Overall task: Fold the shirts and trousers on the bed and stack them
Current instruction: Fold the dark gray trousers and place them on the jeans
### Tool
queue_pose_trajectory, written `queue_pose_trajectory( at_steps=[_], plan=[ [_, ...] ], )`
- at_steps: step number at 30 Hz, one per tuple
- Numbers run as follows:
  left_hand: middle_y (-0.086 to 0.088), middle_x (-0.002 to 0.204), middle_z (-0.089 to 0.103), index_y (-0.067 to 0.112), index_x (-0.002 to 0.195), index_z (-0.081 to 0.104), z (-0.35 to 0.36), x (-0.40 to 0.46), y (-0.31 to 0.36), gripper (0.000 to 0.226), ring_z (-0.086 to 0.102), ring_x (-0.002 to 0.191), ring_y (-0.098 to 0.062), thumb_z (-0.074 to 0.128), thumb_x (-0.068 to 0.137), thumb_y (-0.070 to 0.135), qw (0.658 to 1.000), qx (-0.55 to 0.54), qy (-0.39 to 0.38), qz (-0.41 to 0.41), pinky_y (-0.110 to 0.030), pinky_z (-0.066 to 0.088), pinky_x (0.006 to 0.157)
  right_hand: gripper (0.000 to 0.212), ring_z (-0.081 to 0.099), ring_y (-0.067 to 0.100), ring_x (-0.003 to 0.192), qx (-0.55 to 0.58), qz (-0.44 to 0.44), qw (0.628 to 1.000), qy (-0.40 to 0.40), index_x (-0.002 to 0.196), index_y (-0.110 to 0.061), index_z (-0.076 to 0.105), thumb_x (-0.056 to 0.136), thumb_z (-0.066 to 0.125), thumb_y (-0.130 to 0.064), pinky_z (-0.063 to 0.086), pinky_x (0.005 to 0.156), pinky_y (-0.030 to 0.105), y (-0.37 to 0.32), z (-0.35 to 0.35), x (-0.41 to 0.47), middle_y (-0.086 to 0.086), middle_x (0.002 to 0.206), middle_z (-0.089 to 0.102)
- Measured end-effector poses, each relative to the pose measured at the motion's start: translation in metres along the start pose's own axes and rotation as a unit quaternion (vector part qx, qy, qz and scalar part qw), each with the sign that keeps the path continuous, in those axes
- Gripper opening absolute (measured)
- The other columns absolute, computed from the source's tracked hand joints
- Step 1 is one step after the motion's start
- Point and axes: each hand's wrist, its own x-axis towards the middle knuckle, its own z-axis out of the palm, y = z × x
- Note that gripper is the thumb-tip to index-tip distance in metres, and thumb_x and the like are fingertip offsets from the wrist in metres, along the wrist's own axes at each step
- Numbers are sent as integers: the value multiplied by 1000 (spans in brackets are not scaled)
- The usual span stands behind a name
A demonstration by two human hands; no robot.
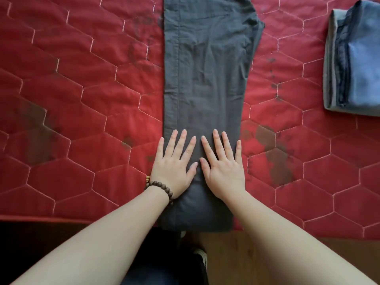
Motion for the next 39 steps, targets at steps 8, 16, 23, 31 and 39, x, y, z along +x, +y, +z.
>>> queue_pose_trajectory(
  at_steps=[8,16,23,31,39],
  plan=[
    [-5,161,9,23,153,11,28,-99,-1,65,5,148,-29,22,95,50,1000,-17,3,11,-51,10,118,60,-6,20,149,-5,-2,1000,-25,154,-33,7,98,17,-55,2,119,52,4,23,-95,2,162,0],
    [-7,154,34,22,145,40,6,-100,-46,58,24,144,-32,41,88,13,994,-30,32,100,-57,17,115,57,1,21,149,55,-59,997,-13,153,-30,18,99,37,-28,6,120,52,53,-9,-96,1,162,9],
    [-11,153,35,20,142,46,-6,-81,-55,59,26,142,-37,52,84,12,982,-41,18,183,-58,23,113,73,10,28,148,15,-163,986,-42,151,-31,26,86,58,-17,13,117,58,68,-14,-90,4,160,17],
    [3,158,20,32,147,34,-19,-86,-53,66,-3,147,-23,50,86,12,957,-29,-84,275,-44,-1,120,68,7,23,148,67,-249,957,-131,144,-35,41,84,60,-10,5,120,50,54,-25,-106,-3,158,21],
    [3,56,63,12,61,65,-111,-28,-54,29,61,55,-3,51,84,22,769,-591,-235,-59,-20,46,58,31,60,15,63,535,32,780,-322,76,-13,72,98,51,-18,52,60,27,46,-122,-31,7,72,69]
  ],
)
